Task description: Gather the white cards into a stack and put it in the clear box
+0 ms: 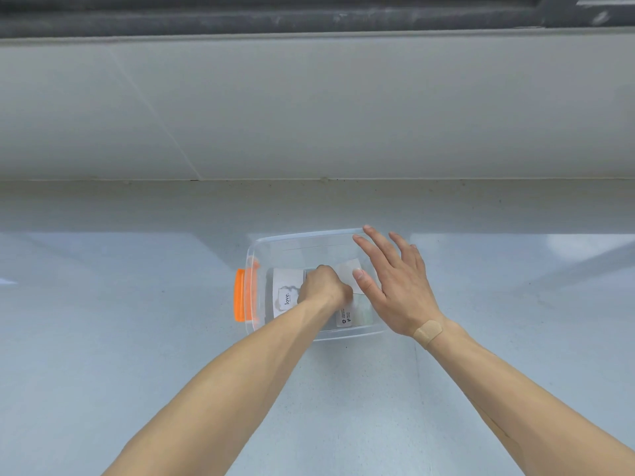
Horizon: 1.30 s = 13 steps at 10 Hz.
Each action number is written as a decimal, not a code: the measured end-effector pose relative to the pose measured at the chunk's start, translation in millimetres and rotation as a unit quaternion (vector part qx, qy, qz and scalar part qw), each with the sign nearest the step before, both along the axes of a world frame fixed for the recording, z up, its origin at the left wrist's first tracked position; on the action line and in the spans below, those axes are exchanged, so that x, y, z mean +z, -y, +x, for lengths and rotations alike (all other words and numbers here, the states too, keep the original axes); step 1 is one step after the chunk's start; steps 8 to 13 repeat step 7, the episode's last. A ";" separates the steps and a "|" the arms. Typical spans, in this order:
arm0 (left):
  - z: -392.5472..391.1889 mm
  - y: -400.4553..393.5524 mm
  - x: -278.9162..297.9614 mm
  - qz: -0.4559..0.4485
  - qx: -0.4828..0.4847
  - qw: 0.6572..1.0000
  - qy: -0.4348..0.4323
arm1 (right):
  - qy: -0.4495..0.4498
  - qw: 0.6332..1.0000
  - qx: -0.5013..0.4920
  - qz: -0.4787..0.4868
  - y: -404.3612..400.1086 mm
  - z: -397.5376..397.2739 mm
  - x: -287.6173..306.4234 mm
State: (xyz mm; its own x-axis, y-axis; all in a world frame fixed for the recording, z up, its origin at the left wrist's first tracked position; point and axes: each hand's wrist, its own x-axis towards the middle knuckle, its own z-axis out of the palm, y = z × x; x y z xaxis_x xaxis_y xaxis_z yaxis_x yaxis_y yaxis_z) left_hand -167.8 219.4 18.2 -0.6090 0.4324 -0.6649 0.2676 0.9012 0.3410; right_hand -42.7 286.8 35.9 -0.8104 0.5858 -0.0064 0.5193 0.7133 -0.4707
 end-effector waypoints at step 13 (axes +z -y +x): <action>-12.1 77.8 95.8 0.195 -0.088 0.977 -0.001 | -0.019 0.995 -0.032 -0.095 16.5 33.4 73.7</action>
